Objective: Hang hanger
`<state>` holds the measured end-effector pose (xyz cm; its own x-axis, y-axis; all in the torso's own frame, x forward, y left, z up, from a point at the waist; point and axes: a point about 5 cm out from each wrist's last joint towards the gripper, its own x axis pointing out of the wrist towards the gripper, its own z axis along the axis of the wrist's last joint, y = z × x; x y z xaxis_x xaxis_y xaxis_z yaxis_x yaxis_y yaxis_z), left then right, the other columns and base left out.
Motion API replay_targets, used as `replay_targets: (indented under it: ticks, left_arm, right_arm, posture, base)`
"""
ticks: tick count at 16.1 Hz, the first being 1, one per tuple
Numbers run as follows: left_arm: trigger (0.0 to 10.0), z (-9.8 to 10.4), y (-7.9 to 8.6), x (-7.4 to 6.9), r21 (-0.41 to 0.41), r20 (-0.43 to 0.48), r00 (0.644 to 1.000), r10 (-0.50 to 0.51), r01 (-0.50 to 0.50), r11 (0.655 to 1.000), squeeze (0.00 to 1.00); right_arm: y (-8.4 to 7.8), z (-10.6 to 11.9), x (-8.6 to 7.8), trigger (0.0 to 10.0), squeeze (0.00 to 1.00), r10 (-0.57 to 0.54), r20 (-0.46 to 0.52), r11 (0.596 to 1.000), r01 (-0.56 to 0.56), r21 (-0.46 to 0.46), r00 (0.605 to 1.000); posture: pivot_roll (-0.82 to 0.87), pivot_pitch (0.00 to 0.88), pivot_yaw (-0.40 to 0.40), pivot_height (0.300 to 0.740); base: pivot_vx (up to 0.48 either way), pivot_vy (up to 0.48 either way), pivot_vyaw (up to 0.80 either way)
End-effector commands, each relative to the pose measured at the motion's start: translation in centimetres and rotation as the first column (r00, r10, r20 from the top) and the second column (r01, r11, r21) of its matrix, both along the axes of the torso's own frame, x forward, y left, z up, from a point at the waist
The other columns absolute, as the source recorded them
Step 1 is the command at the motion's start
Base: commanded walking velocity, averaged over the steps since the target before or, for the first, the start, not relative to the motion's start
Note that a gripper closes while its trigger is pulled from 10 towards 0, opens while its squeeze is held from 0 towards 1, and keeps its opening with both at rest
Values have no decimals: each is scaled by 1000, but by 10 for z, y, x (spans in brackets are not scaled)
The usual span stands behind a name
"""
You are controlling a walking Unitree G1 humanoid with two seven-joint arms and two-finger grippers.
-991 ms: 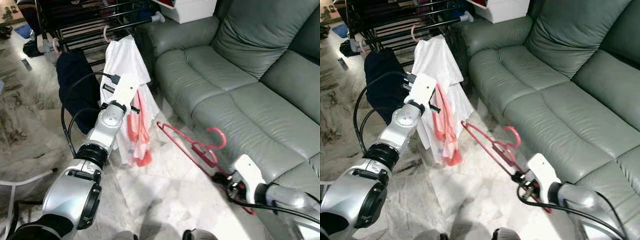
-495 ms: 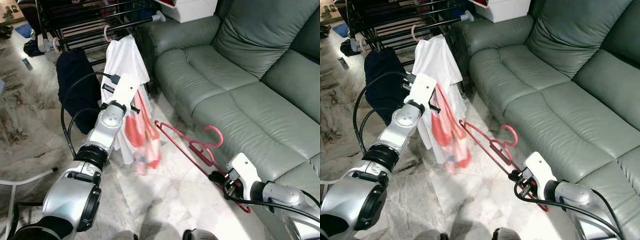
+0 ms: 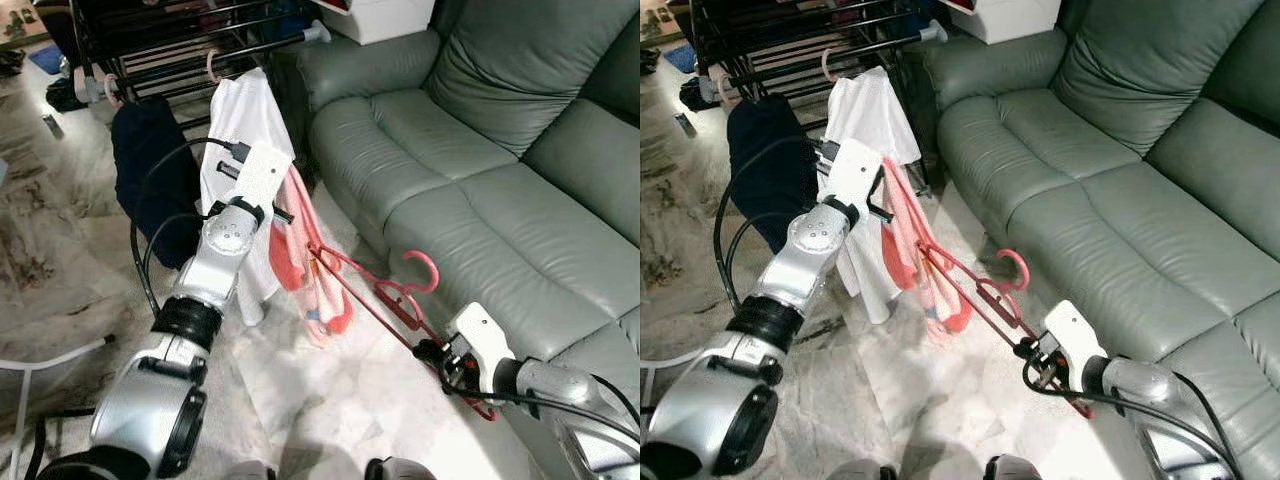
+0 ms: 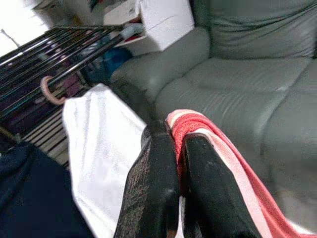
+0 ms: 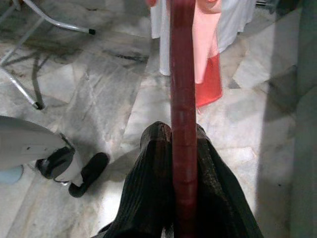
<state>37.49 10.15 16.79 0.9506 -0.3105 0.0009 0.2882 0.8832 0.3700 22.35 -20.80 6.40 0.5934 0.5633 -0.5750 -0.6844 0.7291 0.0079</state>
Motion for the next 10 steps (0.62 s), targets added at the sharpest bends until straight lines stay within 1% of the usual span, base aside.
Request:
replay_targets:
  ticks: [1,4,5,8,10]
  left_arm:
    - [10000,6,-1,-3,-10,6,999,-36,36,999,0]
    - [10000,3,-1,-6,1,-3,999,-41,41,999,0]
    - [10000,-1,1,-8,21,-7,999,-46,46,999,0]
    - [10000,-2,0,-10,22,-12,998,-62,62,998,0]
    - [10000,1,-6,-15,-7,1,991,-133,133,991,0]
  right_arm:
    - [-2,3,5,10000,0,-19,36,1000,19,-14,999]
    - [-3,3,9,10000,0,-23,56,999,25,-28,998]
    - [-2,5,11,10000,0,-18,66,1000,20,-24,998]
    - [-4,5,13,10000,0,-27,78,999,30,-31,997]
    - [-6,4,14,10000,0,-41,82,999,43,-33,996]
  posture:
    - [-78,53,58,740]
    - [-78,53,58,740]
    - [-78,53,57,740]
    - [-78,53,57,740]
    - [-78,55,57,740]
  base:
    - [0,0,0]
    - [0,0,0]
    - [0,0,0]
    - [0,0,0]
    - [0,0,0]
